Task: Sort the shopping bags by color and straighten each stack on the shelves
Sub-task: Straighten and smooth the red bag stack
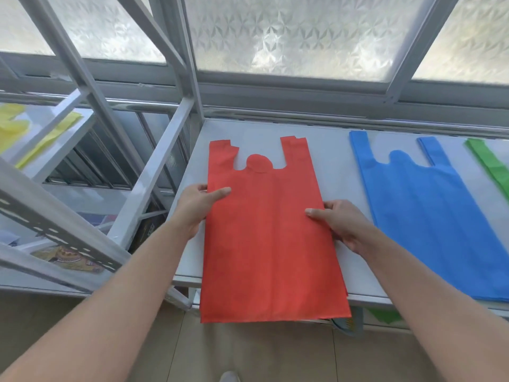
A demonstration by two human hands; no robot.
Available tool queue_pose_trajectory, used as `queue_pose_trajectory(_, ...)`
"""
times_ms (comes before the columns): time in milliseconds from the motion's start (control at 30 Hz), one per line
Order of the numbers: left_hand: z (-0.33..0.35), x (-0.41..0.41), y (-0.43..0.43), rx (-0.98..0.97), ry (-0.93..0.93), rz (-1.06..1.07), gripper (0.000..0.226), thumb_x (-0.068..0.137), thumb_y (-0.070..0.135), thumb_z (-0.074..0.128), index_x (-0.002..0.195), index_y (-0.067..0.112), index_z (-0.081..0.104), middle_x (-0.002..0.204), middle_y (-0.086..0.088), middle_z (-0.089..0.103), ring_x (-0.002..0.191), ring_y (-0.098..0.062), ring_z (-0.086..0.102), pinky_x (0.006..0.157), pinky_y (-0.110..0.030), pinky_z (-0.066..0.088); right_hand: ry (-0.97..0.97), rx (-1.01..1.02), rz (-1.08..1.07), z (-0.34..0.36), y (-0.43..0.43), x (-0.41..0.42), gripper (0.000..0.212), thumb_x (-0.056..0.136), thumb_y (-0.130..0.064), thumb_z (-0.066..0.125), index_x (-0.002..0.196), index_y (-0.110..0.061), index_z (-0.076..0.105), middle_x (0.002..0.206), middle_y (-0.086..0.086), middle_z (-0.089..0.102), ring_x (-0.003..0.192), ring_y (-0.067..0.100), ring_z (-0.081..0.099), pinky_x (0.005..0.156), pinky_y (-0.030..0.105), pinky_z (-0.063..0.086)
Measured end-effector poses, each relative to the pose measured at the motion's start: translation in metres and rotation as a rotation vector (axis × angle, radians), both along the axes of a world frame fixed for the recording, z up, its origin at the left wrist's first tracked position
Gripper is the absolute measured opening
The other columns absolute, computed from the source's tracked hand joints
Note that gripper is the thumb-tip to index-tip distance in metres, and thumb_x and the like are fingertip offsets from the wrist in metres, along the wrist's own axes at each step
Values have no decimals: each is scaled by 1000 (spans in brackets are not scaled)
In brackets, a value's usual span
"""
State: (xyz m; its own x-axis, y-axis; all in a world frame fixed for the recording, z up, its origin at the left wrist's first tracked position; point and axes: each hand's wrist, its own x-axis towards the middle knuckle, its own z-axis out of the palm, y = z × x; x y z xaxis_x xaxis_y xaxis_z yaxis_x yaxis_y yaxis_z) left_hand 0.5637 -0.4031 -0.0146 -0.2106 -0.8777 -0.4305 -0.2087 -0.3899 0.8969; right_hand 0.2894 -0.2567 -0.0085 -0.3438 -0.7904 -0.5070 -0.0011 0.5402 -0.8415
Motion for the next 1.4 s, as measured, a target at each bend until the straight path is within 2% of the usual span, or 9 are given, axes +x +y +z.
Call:
queue_pose_trajectory(133,-4,-19,-37,-66,-77,21,16,89,15,82,100,13,71,98,-8,77,78,-19,74,59,-24,59,18,88,51,0,-23,-8,31,88,-30,81,109,-7,77,94,5,81,71,12,74,60,24,56)
queue_pose_trajectory(333,-18,-16,-45,-107,-201,-53,9,98,28,69,98,19,70,103,-7,77,90,-23,74,88,-41,61,-1,92,102,4,-20,-8,28,92,-31,78,108,-7,77,97,6,81,74,12,75,61,22,57)
queue_pose_trajectory(533,-11,-10,-22,-81,-270,-226,21,105,39,58,96,23,69,98,1,77,86,-17,73,72,-31,55,-64,163,245,10,-6,-13,28,93,-31,76,111,-9,75,99,5,81,85,16,77,70,27,59)
queue_pose_trajectory(733,3,-31,-70,-129,-83,-143,40,72,32,94,106,17,78,100,-4,81,92,-20,78,85,-37,63,-250,-144,-51,7,-64,-30,35,94,-16,73,126,-3,69,112,12,76,87,18,74,69,27,60)
queue_pose_trajectory(933,10,-45,-98,53,273,-260,36,94,0,63,129,-2,67,122,-15,75,98,-20,76,84,-33,63,-406,-36,-40,10,-118,-33,37,95,-25,69,127,-6,72,104,10,75,80,19,74,69,29,62)
queue_pose_trajectory(1067,8,-39,-101,181,531,-362,25,100,10,60,124,7,65,100,-6,71,90,-20,70,94,-36,56,-552,-80,63,19,-123,-35,45,91,-12,48,132,-9,68,97,5,72,82,20,68,74,31,56)
queue_pose_trajectory(1200,5,-37,-108,197,577,-327,36,103,27,62,136,12,61,78,5,52,66,-9,59,86,-30,56,-651,-217,-15,20,-126,-37,45,95,-12,54,139,-5,60,89,5,63,97,24,68,93,39,52)
queue_pose_trajectory(1300,10,-42,-110,143,526,-299,21,101,36,64,106,16,66,72,5,41,53,-6,51,75,-29,59,-616,-205,-31,21,-128,-37,21,103,-23,57,120,-12,60,76,0,56,79,18,68,78,33,54)
queue_pose_trajectory(1400,17,-49,-110,172,396,-296,46,88,63,65,76,19,58,61,6,39,47,-9,50,71,-30,59,-503,-184,-13,19,-129,-31,24,105,-38,58,109,-15,61,70,-2,51,65,13,61,65,28,52)
